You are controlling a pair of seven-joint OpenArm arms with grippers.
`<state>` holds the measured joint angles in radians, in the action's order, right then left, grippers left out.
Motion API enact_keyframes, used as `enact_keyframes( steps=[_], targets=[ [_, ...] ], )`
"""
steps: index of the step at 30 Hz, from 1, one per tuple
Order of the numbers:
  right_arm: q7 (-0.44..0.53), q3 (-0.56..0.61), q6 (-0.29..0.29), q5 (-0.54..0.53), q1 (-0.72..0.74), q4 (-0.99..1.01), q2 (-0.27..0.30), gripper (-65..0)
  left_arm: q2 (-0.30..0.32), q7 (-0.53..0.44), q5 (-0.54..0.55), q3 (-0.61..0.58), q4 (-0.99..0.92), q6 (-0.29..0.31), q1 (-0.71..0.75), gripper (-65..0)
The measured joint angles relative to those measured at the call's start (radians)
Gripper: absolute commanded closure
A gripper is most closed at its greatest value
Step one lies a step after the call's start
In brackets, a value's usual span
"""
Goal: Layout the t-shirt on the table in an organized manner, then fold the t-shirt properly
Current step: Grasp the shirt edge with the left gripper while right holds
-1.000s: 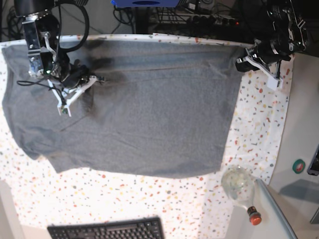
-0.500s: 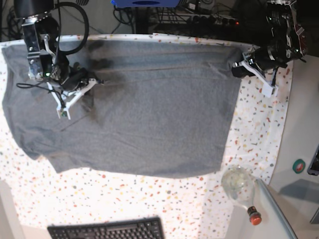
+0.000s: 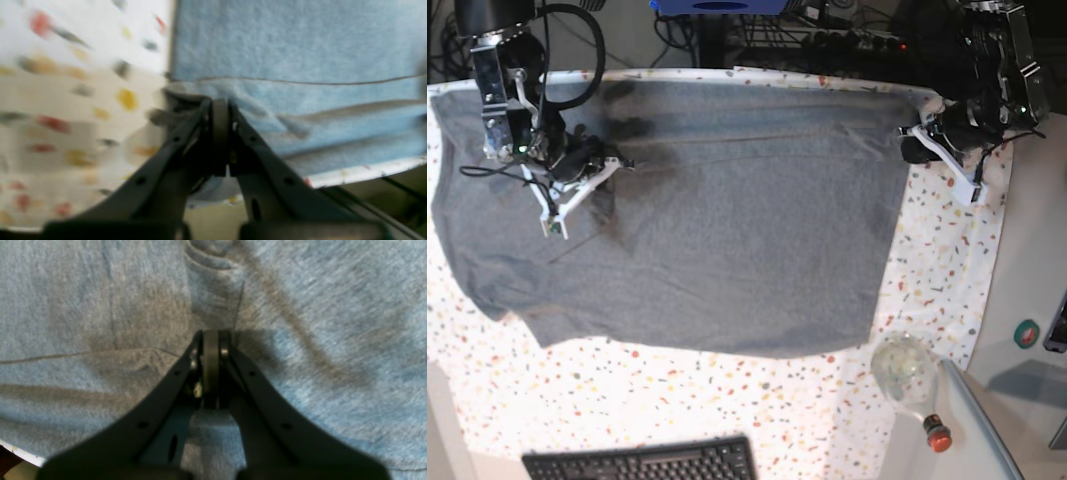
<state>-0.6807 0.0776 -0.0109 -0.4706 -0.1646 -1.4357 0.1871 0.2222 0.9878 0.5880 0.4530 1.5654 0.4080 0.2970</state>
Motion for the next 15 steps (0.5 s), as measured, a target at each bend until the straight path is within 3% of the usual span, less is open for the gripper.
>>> enact_keyframes(
  steps=[3,6,15],
  targets=[
    [0.0,0.0,0.0,0.0,0.0,0.0,0.0,0.0,0.002,-0.014,-0.051,-0.07,0.033,-0.003,-0.002,0.0],
    [0.002,0.0,0.0,0.0,0.0,0.0,0.0,0.0,0.003,-0.117,-0.112,-0.15,0.048,0.001,0.014,0.0],
    [0.0,-0.002,0.0,0.0,0.0,0.0,0.0,0.0,0.01,-0.121,-0.173,-0.195,0.072,0.004,0.026,0.0]
  ],
)
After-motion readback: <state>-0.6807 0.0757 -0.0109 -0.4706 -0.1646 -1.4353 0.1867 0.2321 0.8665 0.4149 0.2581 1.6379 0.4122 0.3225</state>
